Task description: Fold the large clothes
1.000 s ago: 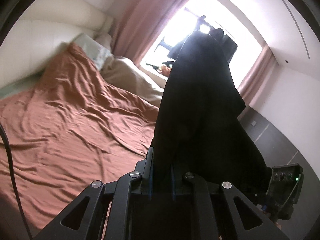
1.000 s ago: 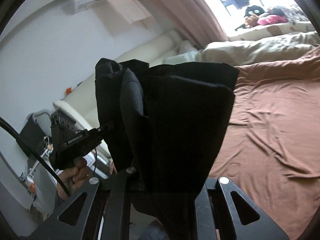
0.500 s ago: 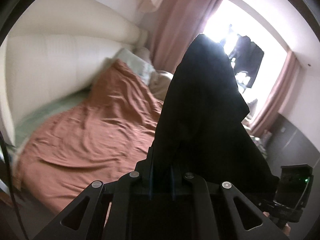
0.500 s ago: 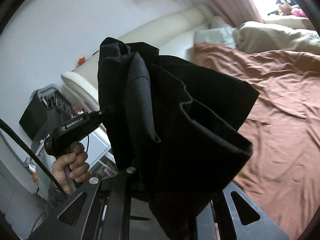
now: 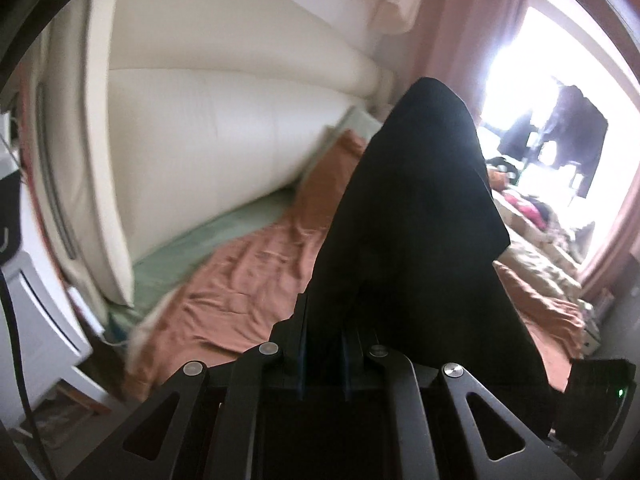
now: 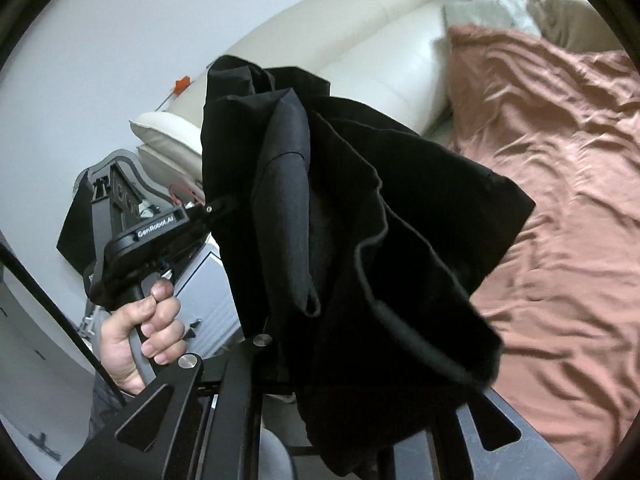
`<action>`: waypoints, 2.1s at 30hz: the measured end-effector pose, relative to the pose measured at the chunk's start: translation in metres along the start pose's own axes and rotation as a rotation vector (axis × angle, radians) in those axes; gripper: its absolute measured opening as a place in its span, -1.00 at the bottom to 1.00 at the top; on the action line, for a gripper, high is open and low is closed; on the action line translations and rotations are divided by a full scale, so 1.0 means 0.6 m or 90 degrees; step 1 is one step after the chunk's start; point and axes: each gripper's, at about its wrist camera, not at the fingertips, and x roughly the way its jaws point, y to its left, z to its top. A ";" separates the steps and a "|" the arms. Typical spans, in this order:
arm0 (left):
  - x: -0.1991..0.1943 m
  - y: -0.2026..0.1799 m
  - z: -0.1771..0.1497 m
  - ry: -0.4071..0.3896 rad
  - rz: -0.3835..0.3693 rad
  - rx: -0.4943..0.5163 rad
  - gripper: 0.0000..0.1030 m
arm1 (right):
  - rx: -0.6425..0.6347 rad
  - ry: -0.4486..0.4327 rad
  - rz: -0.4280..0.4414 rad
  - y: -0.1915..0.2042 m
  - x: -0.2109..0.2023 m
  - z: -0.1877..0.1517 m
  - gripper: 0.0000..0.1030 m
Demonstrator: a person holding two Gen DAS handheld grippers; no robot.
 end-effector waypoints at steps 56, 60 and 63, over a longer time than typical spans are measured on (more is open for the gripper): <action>0.168 -0.045 -0.222 0.119 0.047 -0.018 0.34 | 0.114 0.093 -0.231 -0.216 0.147 0.034 0.47; 0.121 -0.085 -0.238 0.095 0.038 -0.011 0.75 | 0.081 0.064 -0.276 -0.187 0.058 0.019 0.66; 0.092 -0.115 -0.251 0.082 0.029 -0.001 0.98 | 0.054 0.048 -0.316 -0.154 -0.007 0.002 0.94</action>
